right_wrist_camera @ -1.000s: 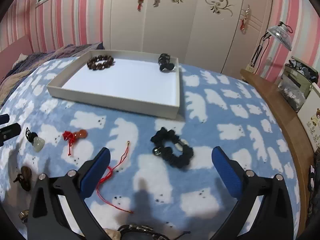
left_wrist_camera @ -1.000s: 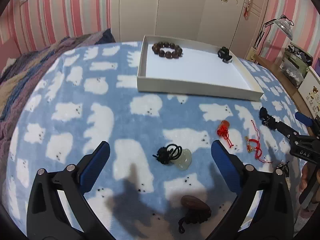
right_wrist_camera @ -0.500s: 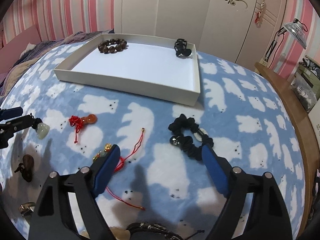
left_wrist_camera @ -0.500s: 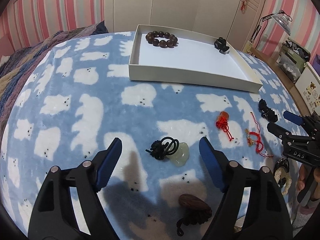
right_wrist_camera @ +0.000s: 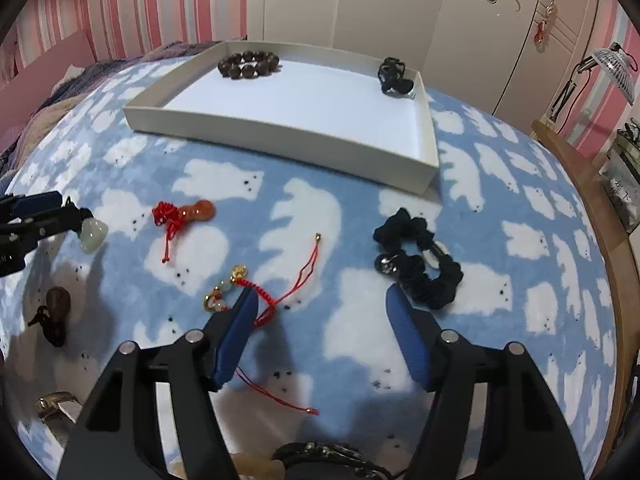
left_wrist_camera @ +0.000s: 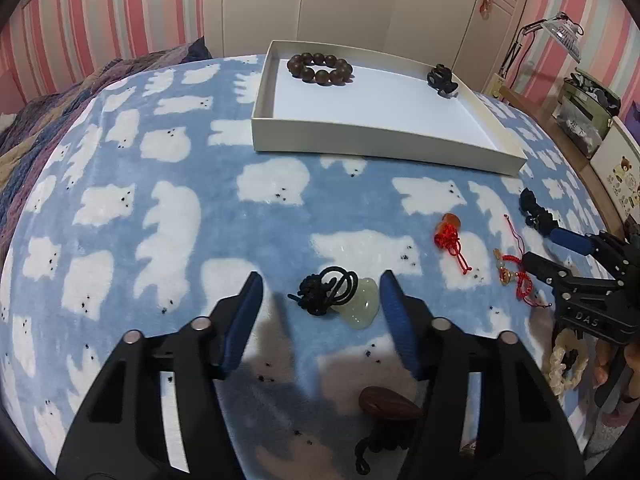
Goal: Organize jewelry
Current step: 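Grasp the red cord charm with the right tool while the left tool grasps the jade pendant, then carry both items into the white tray and open both tools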
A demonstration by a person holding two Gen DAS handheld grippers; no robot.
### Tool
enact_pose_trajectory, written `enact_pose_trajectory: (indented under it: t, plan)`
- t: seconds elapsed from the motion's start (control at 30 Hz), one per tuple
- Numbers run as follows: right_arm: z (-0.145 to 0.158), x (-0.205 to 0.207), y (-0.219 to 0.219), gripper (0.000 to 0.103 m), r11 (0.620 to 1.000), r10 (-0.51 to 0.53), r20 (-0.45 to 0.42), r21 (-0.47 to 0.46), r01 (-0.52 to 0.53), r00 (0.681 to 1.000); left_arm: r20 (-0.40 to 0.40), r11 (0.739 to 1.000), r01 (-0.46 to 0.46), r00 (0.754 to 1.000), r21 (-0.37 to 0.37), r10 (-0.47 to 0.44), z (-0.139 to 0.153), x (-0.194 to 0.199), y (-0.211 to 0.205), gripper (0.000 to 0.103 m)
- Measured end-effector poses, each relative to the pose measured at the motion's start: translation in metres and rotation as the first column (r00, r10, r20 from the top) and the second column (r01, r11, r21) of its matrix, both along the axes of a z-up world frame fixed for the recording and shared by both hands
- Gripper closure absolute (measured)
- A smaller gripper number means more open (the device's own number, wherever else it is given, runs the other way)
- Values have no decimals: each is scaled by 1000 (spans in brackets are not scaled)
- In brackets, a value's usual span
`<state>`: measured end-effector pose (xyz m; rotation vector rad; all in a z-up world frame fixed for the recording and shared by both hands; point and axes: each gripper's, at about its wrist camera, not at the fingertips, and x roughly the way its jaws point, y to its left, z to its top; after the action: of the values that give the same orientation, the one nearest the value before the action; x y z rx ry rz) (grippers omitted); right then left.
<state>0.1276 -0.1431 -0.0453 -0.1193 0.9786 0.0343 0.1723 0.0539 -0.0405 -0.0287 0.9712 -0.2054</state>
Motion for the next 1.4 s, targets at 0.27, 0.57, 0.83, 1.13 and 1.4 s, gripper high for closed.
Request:
enact_pose_trajectory:
  t: [0.27,0.57,0.83,1.13,1.4]
  plan:
    - [2,-1,9,40,1000,32,-3,0,-32,999,-20,1000,6,1000,-12,-6,-5,2,-1,57]
    - [-13,4,9,49,999,38,-58,26,-37,998,-40,1000,19,999,-12,-20,-11,3,-6,60]
    - [-14,5,15,70,995,78,-76,62,-74,994,-48,1000,11,999,-17,-11,-12,4,-4,75]
    - [-13,1,22,97,991,118,-64,66,-113,991,-43,1000,4,999,-14,-4,-12,3,-4,88]
    - [-4,1,19,100,993,105,-26,49,-103,994,-36,1000,-2,999,-21,1,-10,2,-2,88]
